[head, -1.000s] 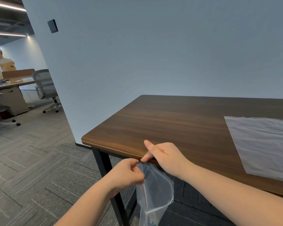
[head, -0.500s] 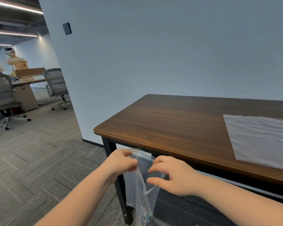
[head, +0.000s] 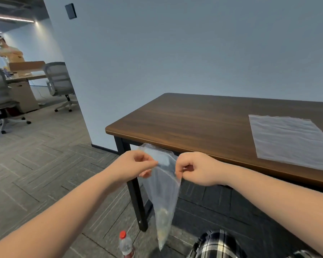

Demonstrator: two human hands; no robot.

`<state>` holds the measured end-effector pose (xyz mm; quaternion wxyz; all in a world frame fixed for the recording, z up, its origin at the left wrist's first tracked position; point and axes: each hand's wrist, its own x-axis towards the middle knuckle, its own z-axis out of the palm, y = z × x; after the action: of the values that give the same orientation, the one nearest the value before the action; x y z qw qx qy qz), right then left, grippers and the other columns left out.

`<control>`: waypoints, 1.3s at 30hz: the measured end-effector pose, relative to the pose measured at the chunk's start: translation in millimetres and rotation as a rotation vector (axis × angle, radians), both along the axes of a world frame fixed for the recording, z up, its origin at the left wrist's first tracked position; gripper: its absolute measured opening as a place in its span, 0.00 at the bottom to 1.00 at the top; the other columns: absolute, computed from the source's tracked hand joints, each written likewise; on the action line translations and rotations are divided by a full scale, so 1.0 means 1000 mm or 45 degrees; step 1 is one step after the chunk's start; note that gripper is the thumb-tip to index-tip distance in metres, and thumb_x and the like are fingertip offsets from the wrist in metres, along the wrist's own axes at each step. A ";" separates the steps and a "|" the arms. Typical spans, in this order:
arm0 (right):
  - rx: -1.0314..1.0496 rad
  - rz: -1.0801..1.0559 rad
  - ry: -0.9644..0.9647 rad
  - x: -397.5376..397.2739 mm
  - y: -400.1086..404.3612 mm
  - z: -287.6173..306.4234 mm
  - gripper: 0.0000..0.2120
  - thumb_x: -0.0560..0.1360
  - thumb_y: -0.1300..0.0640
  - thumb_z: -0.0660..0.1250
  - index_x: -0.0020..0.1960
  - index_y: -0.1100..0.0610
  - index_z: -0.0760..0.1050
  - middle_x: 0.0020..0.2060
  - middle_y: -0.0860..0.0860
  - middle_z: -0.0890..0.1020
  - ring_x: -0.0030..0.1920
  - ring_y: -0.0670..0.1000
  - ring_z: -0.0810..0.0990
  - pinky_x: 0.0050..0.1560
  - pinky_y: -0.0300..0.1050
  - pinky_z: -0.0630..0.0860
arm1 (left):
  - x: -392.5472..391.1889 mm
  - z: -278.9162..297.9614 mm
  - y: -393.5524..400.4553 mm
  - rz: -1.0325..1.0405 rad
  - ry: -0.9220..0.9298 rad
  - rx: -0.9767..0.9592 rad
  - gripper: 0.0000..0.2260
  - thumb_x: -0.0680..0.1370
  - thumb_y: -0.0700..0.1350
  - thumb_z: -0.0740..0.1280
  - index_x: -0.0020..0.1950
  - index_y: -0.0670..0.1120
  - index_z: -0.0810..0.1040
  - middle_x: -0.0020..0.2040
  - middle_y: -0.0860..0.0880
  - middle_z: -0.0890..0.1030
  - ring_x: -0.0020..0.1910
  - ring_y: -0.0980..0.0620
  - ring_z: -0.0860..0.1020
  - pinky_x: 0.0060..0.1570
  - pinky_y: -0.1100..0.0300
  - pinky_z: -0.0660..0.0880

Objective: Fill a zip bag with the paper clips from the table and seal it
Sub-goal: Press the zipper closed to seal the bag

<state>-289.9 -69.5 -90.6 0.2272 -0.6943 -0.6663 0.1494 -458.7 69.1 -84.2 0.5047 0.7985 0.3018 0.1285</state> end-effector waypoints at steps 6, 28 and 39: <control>-0.027 0.008 0.252 0.018 -0.004 0.017 0.20 0.72 0.69 0.62 0.32 0.46 0.75 0.52 0.44 0.79 0.55 0.50 0.79 0.61 0.45 0.74 | -0.011 -0.002 0.021 -0.287 0.322 0.690 0.14 0.75 0.41 0.68 0.46 0.62 0.76 0.42 0.56 0.71 0.40 0.58 0.72 0.46 0.64 0.70; -0.161 -0.094 -0.291 0.024 -0.001 0.042 0.12 0.71 0.47 0.71 0.45 0.57 0.79 0.36 0.46 0.78 0.39 0.46 0.76 0.43 0.41 0.73 | 0.023 0.009 0.024 0.100 -0.094 0.777 0.14 0.68 0.52 0.77 0.33 0.46 0.76 0.29 0.53 0.74 0.29 0.57 0.70 0.33 0.63 0.67; -0.065 -0.362 0.021 0.065 -0.033 0.055 0.05 0.70 0.55 0.73 0.42 0.50 0.77 0.40 0.49 0.85 0.40 0.46 0.80 0.46 0.41 0.75 | 0.015 0.018 0.026 0.008 -0.220 0.460 0.05 0.72 0.40 0.74 0.39 0.50 0.83 0.33 0.57 0.83 0.34 0.63 0.80 0.39 0.70 0.76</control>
<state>-224.6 -102.5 -36.0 0.2337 -0.7861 -0.5552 0.1383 -443.7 95.4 -65.9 0.3771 0.8611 0.2319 0.2503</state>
